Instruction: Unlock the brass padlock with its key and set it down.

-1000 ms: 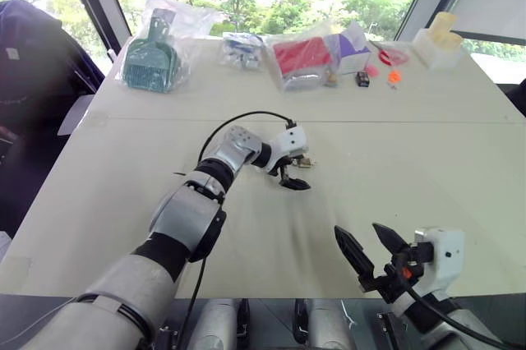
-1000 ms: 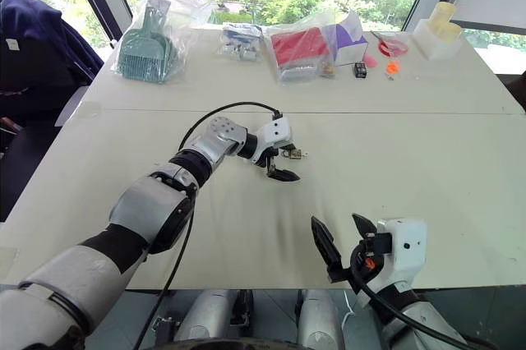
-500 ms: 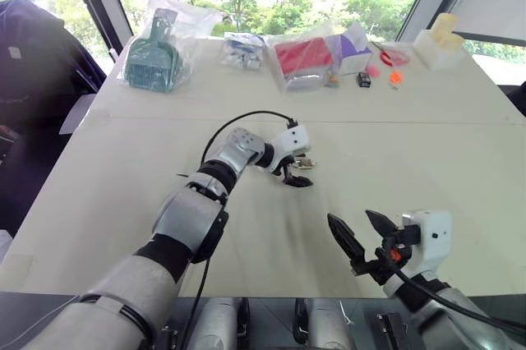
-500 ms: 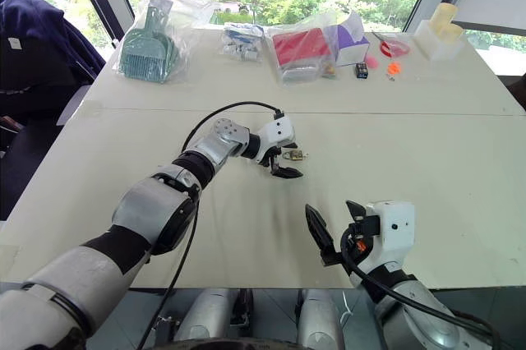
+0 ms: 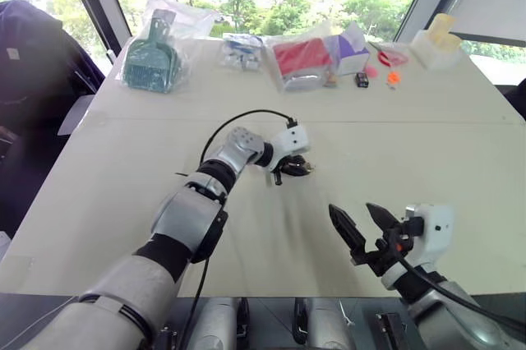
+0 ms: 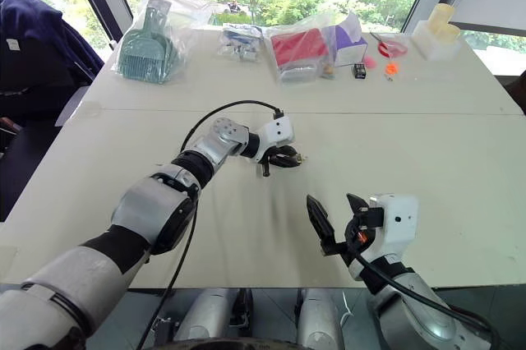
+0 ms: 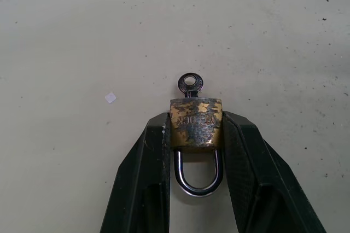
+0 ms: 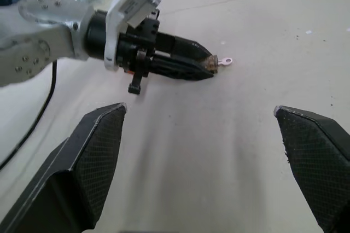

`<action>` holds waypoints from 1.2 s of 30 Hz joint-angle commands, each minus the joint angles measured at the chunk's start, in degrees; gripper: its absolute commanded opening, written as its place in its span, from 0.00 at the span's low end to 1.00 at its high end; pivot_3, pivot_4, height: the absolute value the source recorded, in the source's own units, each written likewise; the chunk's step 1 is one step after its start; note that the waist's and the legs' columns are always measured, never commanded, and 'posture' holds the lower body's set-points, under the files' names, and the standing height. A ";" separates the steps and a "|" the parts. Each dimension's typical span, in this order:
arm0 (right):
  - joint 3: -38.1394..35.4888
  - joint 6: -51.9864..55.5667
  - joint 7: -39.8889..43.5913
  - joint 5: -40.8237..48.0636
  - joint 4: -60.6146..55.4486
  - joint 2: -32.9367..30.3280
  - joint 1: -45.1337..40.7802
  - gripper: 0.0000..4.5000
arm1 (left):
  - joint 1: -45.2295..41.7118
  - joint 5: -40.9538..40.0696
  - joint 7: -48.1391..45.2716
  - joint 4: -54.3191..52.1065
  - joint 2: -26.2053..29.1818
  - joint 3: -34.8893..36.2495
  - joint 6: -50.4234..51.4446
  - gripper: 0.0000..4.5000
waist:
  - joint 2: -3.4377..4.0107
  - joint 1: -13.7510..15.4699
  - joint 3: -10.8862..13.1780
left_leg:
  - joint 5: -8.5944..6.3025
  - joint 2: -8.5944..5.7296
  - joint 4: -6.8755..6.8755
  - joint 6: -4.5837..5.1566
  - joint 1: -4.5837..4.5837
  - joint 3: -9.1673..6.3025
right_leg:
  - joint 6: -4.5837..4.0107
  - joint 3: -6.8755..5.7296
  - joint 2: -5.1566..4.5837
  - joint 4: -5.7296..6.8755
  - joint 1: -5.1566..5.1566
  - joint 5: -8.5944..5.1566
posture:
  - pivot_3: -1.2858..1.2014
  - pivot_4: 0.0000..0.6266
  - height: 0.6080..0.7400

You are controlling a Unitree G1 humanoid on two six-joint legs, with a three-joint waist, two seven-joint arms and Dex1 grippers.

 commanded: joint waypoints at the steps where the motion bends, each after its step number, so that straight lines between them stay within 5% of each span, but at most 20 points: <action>1: -2.43 -1.14 -0.12 6.68 0.76 2.01 -2.38 1.00 | -0.34 -2.87 -6.47 -2.39 1.54 2.34 -6.08 0.17 | 0.01 -0.01 0.02 | 0.00 0.00 -0.02 0.00 -0.01 0.00 | 0.00 0.00 0.00 0.01 -0.03 0.00 | 0.52 0.24 0.96; 7: -3.96 -0.93 -0.68 17.49 8.41 4.85 -16.17 1.00 | 3.10 -15.17 -20.65 -18.71 2.64 7.58 -7.63 0.17 | 0.04 0.15 0.03 | 0.01 -0.02 0.06 0.00 -0.16 0.02 | -0.05 0.01 -0.04 0.00 -0.12 0.03 | 0.52 0.24 0.96; 15: -5.82 -2.13 1.63 24.13 18.17 11.24 -30.40 1.00 | 12.63 -20.44 -15.32 -45.45 3.84 6.34 1.68 0.17 | 0.13 0.10 0.04 | 0.03 -0.04 0.05 0.01 -0.15 0.01 | -0.04 0.01 0.02 0.13 -0.11 0.04 | 0.52 0.24 0.96; 24: -7.42 -1.77 3.62 25.52 22.08 14.91 -33.91 1.00 | 14.88 -23.03 -12.26 -53.57 5.77 4.83 6.56 0.17 | 0.18 -0.04 0.04 | 0.04 -0.07 0.08 0.02 -0.12 0.00 | -0.03 0.00 0.05 0.13 -0.04 0.04 | 0.52 0.24 0.96; 27: -7.72 -1.72 3.85 25.36 22.32 15.87 -34.24 0.80 | 14.69 -23.66 -12.05 -53.91 6.24 4.45 6.91 0.17 | 0.18 0.01 0.04 | 0.05 -0.06 0.08 -0.01 -0.12 -0.01 | -0.03 0.00 0.07 0.15 -0.04 0.04 | 0.52 0.24 0.96; 34: -6.46 -0.70 3.97 25.18 21.61 17.21 -34.24 0.01 | 14.40 -24.45 -11.21 -54.38 6.73 3.49 6.43 0.17 | 0.19 -0.02 0.04 | 0.06 -0.07 0.08 -0.02 -0.12 -0.01 | -0.02 0.00 0.07 0.15 -0.04 0.04 | 0.52 0.24 0.96; 36: -6.23 -0.35 3.90 25.25 21.65 17.62 -34.33 0.01 | 14.56 -24.31 -10.88 -54.91 6.80 3.06 5.70 0.17 | 0.20 -0.01 0.04 | 0.06 -0.07 0.08 -0.02 -0.12 0.00 | -0.03 0.00 0.07 0.15 -0.04 0.04 | 0.52 0.24 0.96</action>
